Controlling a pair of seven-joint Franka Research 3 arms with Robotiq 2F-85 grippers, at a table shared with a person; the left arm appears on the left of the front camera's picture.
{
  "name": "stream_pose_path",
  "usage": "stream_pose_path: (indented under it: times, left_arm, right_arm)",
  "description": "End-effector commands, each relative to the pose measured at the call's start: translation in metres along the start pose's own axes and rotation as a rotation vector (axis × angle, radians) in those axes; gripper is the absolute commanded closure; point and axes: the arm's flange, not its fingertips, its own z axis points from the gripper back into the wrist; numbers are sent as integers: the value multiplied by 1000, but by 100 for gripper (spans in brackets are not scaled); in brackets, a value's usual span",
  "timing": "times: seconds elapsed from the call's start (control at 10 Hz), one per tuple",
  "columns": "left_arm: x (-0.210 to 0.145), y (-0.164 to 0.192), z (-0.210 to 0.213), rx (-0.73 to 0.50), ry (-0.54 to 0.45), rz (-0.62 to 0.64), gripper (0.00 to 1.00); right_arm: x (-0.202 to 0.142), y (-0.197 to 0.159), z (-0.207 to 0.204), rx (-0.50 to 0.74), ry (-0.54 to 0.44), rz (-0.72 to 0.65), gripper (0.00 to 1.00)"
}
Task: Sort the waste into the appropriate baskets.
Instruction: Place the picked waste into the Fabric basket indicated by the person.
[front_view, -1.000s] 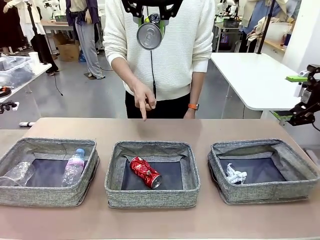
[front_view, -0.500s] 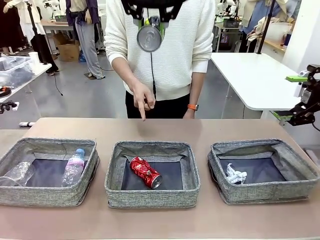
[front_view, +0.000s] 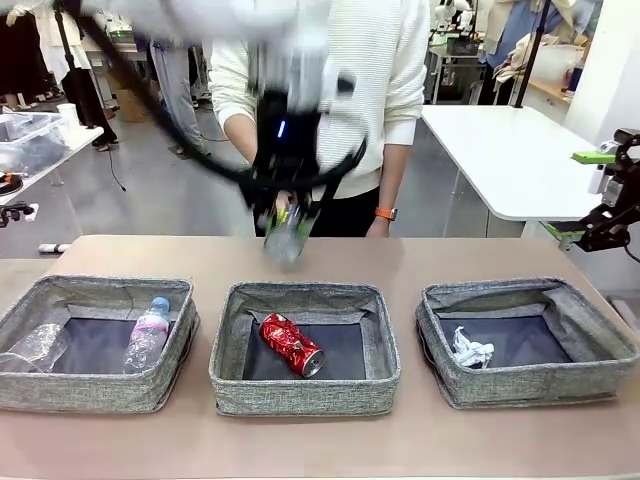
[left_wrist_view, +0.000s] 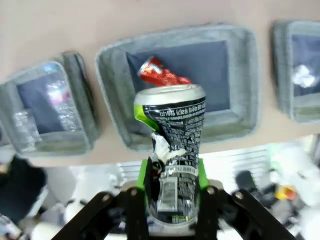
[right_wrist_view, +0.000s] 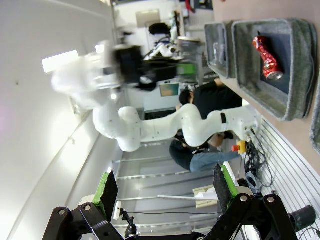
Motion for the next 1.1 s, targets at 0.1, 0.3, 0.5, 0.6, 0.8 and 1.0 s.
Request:
stream_pose_path:
  times: [0.1, 0.3, 0.5, 0.6, 0.8, 1.0]
  left_arm:
    - [-17, 24, -126, -12, -54, -100, 59]
    - [-7, 18, -131, -34, -43, -135, 59]
    - [-4, 20, -130, -52, -62, -126, 59]
    - [-3, 21, -130, -66, -68, -124, 59]
    - [0, 19, -131, -75, -67, -124, 59]
    - [1, 18, -130, -77, -68, -119, 50]
  right_arm:
    - [-1, 1, -2, -1, -6, 7, 0]
    - [-1, 1, -2, -1, -6, 7, 0]
    - [-1, 1, -2, -1, -6, 7, 0]
    - [-1, 1, -2, -1, -6, 7, 0]
    - [-1, 1, -2, -1, -6, 7, 0]
    - [-1, 1, -2, -1, -6, 7, 0]
